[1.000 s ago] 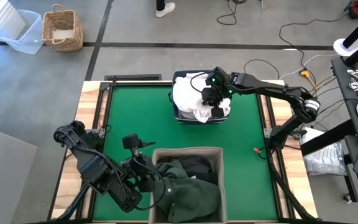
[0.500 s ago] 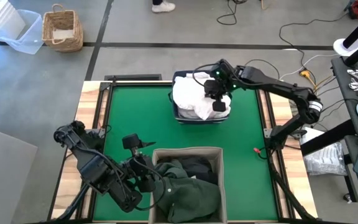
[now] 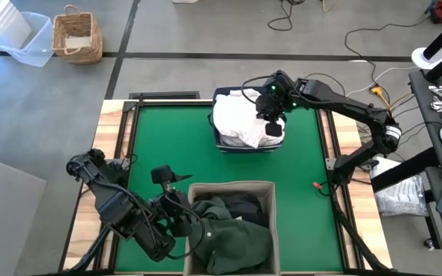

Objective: Sort clothes
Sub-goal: Put the white shirt into the blue laundry bin, then return to Home Position

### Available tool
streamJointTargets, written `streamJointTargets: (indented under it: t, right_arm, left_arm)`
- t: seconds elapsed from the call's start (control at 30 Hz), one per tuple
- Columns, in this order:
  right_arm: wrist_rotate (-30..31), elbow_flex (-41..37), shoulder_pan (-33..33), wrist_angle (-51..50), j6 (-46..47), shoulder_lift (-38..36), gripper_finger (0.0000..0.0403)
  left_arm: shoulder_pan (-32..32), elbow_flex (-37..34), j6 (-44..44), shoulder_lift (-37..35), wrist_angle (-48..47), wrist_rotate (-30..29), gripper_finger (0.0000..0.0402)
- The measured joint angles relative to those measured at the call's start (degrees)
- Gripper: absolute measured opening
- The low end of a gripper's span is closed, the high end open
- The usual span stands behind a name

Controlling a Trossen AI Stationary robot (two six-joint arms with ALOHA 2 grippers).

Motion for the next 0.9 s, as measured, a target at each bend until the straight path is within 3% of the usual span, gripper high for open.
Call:
streamJointTargets:
  t: [0.27,0.47,0.67,0.9]
  right_arm:
    - [0.47,0.00,0.00,-1.78,1.40,-0.20,0.0131]
    - [6.26,-0.02,0.00,-1.88,1.29,-3.43,0.0201]
    - [5.74,-0.02,0.39,-2.65,3.09,-10.44,0.0221]
    - [-2.97,-0.93,3.12,-2.81,7.35,-18.66,0.0206]
  left_arm:
    - [0.00,0.00,-0.02,0.00,0.00,0.00,0.0343]
    - [0.02,-0.22,-0.20,0.00,0.00,0.00,0.0343]
    - [0.01,-0.24,-0.11,0.00,0.01,-0.93,0.0343]
    - [0.00,-0.33,1.51,0.46,0.02,-6.33,0.0343]
